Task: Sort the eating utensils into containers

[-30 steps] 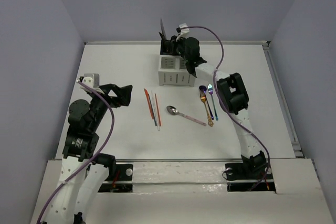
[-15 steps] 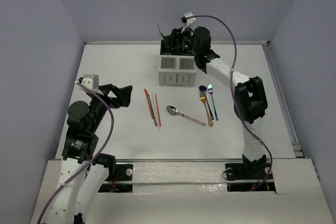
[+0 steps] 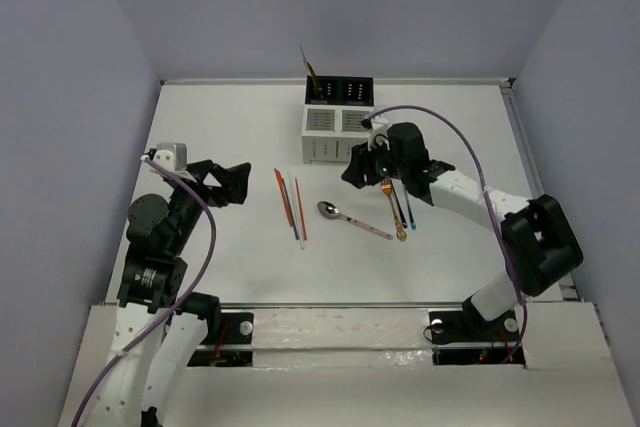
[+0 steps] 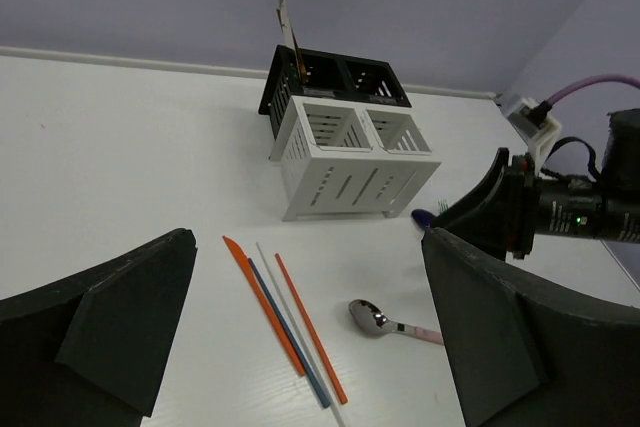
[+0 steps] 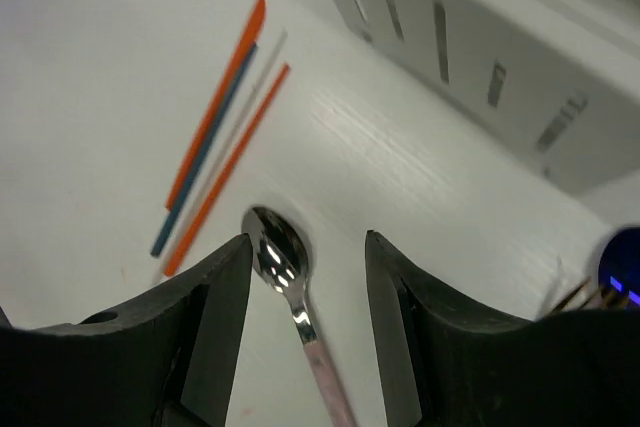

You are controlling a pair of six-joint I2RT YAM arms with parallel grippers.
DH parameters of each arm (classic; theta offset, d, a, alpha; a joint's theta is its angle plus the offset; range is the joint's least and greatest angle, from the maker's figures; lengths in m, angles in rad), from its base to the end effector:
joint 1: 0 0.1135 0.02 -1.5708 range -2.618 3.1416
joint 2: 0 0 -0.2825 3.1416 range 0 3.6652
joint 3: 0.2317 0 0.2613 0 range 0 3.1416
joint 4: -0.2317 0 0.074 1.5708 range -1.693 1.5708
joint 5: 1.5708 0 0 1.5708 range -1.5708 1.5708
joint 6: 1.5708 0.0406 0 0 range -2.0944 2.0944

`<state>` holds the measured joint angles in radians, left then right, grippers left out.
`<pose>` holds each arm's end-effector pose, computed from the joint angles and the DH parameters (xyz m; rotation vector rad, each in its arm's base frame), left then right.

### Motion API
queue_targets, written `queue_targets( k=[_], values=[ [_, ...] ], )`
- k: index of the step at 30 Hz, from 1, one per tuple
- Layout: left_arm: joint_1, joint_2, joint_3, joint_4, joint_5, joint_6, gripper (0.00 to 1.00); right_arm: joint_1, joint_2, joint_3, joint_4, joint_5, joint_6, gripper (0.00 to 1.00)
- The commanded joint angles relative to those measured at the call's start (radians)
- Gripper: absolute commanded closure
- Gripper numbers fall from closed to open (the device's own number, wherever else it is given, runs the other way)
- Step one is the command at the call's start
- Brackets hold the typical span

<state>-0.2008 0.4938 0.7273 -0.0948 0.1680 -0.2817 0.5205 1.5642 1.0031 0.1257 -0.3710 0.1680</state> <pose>0.1140 -0.0301 0.3804 0.0814 1.4521 -0.5158 0.3109 0.1952 0.2643 -0.6020 1.9787 0.8047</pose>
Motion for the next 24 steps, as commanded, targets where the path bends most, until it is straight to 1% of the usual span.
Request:
queue_targets(
  k=[1,2,5,8,14,15,17,19,24],
  values=[
    [0.006,-0.023,-0.006,0.04,-0.004,0.012,0.01,0.036,-0.03,-0.008,-0.239,0.108,-0.087,0.42],
    [0.015,-0.026,-0.008,0.04,-0.007,0.01,0.01,0.036,-0.026,-0.009,-0.276,0.154,-0.093,0.39],
    [0.015,-0.031,-0.008,0.04,-0.009,0.01,0.01,0.058,0.014,0.015,-0.34,0.193,-0.107,0.37],
    [0.015,-0.029,-0.009,0.04,-0.001,0.01,0.01,0.081,0.06,0.054,-0.399,0.214,-0.122,0.37],
    [0.006,-0.027,-0.009,0.043,0.005,0.01,0.01,0.18,0.155,0.098,-0.465,0.244,-0.156,0.37],
    [0.006,-0.027,-0.009,0.043,0.008,0.009,0.01,0.181,0.166,0.103,-0.472,0.25,-0.185,0.36],
    [0.006,-0.027,-0.009,0.043,0.01,0.01,0.01,0.191,0.195,0.117,-0.48,0.271,-0.186,0.37],
    [0.006,-0.027,-0.009,0.043,0.01,0.009,0.01,0.191,0.214,0.127,-0.482,0.3,-0.18,0.38],
    [0.006,-0.024,-0.009,0.043,0.01,0.009,0.01,0.211,0.263,0.144,-0.494,0.337,-0.179,0.48]
  ],
)
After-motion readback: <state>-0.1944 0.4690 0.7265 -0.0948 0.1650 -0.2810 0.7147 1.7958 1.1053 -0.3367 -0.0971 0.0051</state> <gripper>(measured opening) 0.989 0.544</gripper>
